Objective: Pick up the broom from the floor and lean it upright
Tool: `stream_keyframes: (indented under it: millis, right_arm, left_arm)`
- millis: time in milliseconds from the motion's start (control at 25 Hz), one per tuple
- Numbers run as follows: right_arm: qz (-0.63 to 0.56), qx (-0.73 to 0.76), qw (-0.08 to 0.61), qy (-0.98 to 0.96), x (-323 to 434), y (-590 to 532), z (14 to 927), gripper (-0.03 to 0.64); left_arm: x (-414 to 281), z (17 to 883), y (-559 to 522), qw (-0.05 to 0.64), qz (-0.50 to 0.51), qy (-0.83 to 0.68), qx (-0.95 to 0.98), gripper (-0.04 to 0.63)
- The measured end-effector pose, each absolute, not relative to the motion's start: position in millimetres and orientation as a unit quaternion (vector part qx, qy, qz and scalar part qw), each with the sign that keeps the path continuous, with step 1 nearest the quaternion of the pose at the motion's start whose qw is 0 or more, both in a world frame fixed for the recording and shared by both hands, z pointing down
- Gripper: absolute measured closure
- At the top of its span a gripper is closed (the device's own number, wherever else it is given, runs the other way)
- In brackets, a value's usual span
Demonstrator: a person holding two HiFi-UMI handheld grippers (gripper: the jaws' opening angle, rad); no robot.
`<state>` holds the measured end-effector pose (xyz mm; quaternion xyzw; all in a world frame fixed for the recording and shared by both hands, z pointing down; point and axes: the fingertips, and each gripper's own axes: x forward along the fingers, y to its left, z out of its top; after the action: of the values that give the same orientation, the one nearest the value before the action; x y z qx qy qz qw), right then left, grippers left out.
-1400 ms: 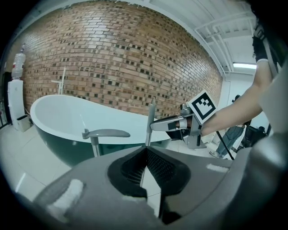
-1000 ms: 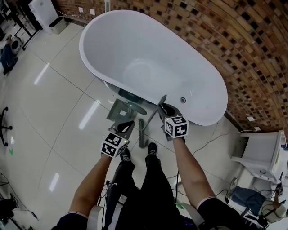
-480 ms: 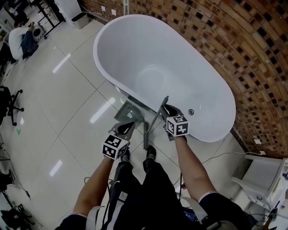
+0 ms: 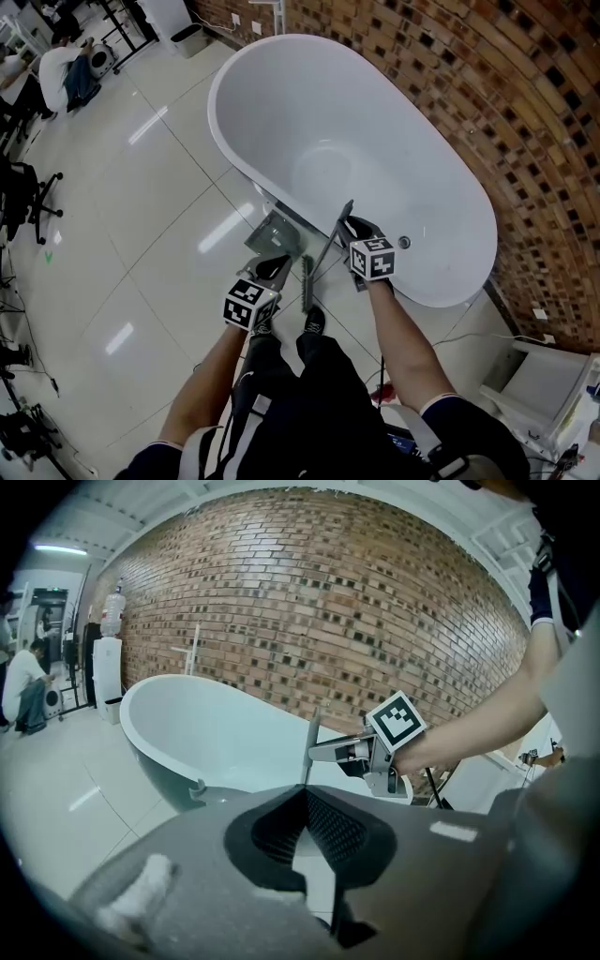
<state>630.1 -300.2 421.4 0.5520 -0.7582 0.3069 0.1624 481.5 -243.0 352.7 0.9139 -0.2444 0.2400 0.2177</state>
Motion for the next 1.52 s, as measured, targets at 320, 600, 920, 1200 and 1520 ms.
stream_keyframes:
  millis: [320, 600, 920, 1200, 1520]
  right_arm:
    - [0.282, 0.568, 0.144, -0.760, 641.6, -291.3, 389.5, 0.433]
    - [0.251, 0.599, 0.096, -0.755, 624.6, -256.6, 319.3, 0.555]
    - [0.244, 0.595, 0.066, -0.763, 575.2, -220.6, 254.1, 0.589]
    - [0.202, 0.595, 0.035, -0.777, 544.7, -212.8, 196.5, 0.591]
    - [0.135, 0.592, 0.015, -0.794, 525.9, -213.8, 133.6, 0.615]
  left_arm:
    - [480.9, 328.2, -237.5, 0.214, 0.216, -0.250, 0.919, 0.594]
    - [487.3, 288.8, -238.0, 0.206, 0.190, -0.228, 0.933, 0.594]
    - [496.8, 236.5, -235.5, 0.186, 0.158, -0.172, 0.954, 0.594]
    - [491.3, 194.3, -230.6, 0.168, 0.134, -0.146, 0.966, 0.594]
    - [482.2, 149.2, -236.1, 0.147, 0.100, -0.134, 0.975, 0.594]
